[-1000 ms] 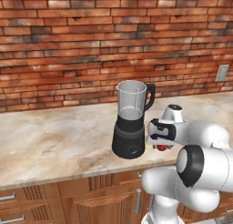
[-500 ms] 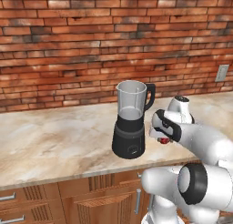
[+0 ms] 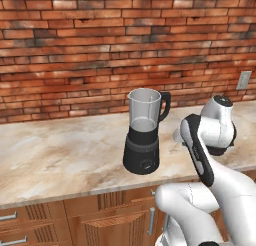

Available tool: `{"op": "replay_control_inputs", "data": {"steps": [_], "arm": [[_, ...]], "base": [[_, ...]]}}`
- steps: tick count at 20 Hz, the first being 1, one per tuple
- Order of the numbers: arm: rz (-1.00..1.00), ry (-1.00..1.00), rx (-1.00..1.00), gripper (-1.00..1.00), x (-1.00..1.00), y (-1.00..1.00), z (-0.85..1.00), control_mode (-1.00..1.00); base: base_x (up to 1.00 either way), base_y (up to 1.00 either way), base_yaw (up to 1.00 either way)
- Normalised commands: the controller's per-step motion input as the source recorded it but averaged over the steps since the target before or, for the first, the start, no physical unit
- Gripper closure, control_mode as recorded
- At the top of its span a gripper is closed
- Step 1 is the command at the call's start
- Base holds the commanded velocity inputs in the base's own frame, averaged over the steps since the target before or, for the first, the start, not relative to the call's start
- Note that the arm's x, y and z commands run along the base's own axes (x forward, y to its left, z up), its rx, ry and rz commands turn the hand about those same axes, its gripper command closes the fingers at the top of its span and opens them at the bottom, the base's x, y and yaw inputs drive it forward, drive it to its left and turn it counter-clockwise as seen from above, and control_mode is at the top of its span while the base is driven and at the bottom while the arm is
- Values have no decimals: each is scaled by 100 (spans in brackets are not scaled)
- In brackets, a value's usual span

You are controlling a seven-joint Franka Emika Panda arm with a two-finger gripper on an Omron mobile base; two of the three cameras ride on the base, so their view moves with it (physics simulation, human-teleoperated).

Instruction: Open the blender lid, put the mango in the blender, close the lid, and start the blender.

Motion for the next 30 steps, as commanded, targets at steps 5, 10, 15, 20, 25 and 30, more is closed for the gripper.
{"op": "replay_control_inputs", "data": {"steps": [5, 10, 15, 20, 25, 30], "arm": [[0, -21, -3, 100, -34, 17, 100, -100], [0, -17, -7, 100, -12, 25, 100, -100], [0, -10, -10, 100, 0, 34, 100, -100], [0, -2, -11, 100, 0, 45, 97, -100], [0, 2, -9, 100, 22, 52, 58, -100], [2, 13, 0, 100, 53, 37, -3, -100]], "base": [[0, 0, 0], [0, 0, 0], [0, 0, 0], [0, 0, 0], [0, 0, 0], [0, 0, 0]]}}
